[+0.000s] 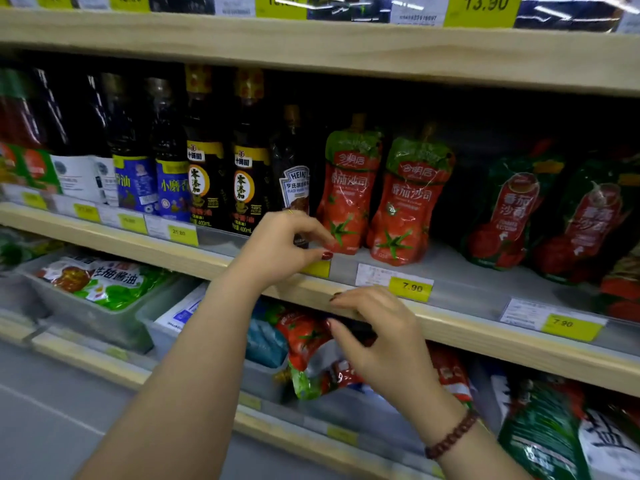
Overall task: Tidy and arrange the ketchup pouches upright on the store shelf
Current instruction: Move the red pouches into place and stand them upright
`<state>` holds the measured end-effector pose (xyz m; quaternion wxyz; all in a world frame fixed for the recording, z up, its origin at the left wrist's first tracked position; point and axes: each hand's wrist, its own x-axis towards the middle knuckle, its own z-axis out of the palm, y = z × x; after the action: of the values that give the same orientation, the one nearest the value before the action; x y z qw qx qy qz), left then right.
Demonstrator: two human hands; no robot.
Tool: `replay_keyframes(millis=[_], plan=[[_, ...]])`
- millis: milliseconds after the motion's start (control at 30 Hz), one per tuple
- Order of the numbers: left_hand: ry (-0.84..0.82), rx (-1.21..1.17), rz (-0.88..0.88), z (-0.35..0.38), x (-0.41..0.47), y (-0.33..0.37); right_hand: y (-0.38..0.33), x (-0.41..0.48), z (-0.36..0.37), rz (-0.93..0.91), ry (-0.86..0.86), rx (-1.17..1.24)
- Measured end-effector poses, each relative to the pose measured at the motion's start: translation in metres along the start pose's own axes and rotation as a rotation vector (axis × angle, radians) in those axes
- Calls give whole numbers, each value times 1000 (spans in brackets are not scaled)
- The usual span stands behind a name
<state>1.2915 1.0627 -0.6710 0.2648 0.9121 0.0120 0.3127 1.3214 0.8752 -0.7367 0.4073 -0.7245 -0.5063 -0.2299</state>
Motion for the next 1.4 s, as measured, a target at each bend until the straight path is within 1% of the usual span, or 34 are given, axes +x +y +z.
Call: replay_keyframes(millis=[67, 133, 200, 267, 333, 433, 500, 567, 633, 767, 867, 967, 1167, 1333, 1400], plan=[[25, -5, -46, -4, -4, -7, -4, -13, 14, -27, -146, -23], [22, -3, -77, -3, -5, -10, 0, -23, 21, -14, -254, -60], [7, -4, -92, -2, -4, -10, 6, -30, 27, 50, -332, -110], [15, -9, -99, -3, -4, -11, 12, -37, 36, 171, -379, -134], [31, -23, -111, -3, -5, -12, 15, -41, 44, 340, -377, -102], [19, -25, -117, -2, -7, -11, 16, -35, 58, 585, -265, -15], [9, -25, -112, -2, -7, -12, 16, -26, 66, 755, -231, 58], [9, -29, -106, -2, -9, -13, 15, -19, 72, 871, -206, 149], [3, -32, -102, -3, -11, -15, 19, -13, 76, 941, -178, 193], [-17, -35, -87, -5, -15, -16, 26, -7, 77, 1039, -228, 166], [-10, -38, -75, -5, -17, -18, 26, -5, 79, 1093, -205, 194], [-1, -43, -64, -6, -18, -17, 23, -4, 81, 1151, -144, 270], [105, -84, -98, -16, -21, -17, 16, -9, 75, 1228, -85, 459], [163, -173, -142, -24, -23, -19, 1, -13, 54, 1253, -127, 647], [181, -222, -170, -25, -23, -19, -5, -11, 42, 1229, -160, 701]])
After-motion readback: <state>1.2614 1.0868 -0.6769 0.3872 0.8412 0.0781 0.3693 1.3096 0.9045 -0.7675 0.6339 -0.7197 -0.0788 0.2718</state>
